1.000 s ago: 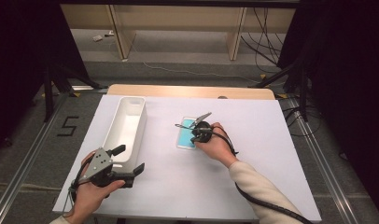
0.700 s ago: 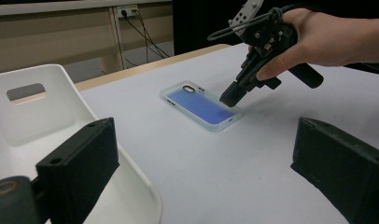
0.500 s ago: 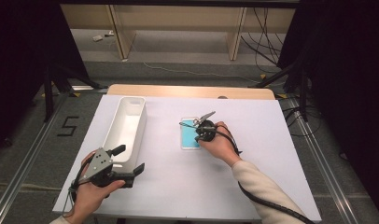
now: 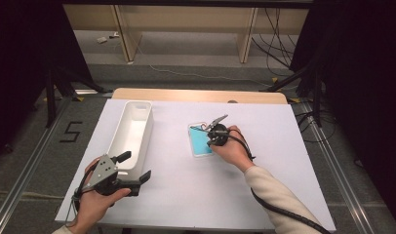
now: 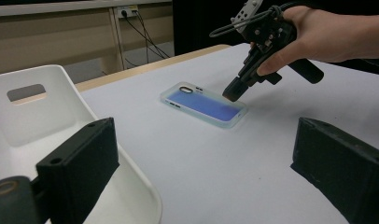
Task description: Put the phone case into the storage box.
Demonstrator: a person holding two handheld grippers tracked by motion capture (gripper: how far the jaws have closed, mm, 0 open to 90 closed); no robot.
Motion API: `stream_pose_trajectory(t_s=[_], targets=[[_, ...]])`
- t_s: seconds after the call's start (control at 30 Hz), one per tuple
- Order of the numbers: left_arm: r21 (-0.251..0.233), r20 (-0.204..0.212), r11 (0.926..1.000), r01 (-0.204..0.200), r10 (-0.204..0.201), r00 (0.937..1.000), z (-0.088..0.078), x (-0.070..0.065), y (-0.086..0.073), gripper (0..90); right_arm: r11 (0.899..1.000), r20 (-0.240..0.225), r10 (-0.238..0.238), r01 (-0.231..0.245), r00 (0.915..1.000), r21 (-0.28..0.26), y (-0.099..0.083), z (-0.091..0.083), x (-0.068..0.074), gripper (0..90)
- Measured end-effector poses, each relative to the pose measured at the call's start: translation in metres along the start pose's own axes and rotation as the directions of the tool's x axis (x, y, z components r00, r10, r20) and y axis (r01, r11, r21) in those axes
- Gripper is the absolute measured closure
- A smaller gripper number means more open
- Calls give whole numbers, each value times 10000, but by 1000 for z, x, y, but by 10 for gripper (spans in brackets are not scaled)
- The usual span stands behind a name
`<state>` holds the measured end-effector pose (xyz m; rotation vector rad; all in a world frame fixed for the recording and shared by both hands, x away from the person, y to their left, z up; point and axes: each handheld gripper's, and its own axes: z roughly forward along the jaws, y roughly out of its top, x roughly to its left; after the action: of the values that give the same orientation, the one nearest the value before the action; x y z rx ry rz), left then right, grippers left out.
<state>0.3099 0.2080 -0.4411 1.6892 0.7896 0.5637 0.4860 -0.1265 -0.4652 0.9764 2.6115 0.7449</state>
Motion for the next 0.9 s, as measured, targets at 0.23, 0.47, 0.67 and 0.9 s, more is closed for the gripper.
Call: stream_pose_trajectory(t_s=[0.23,0.47,0.67,0.9], targets=[[-4,8,10000,5,-5,10000,0,0,0,63,9999,188,-31,32,9998,-100,0,0,-3,900],[-6,-4,10000,-4,4,10000,0,0,0,63,10000,140,15,-16,9999,74,1,-1,-3,900],[-18,-9,10000,19,-19,10000,0,0,0,64,9999,139,136,-137,9998,77,1,-1,-4,900],[-17,-14,10000,45,-45,10000,0,0,0,64,9999,207,17,-21,9998,164,1,-2,-4,900]])
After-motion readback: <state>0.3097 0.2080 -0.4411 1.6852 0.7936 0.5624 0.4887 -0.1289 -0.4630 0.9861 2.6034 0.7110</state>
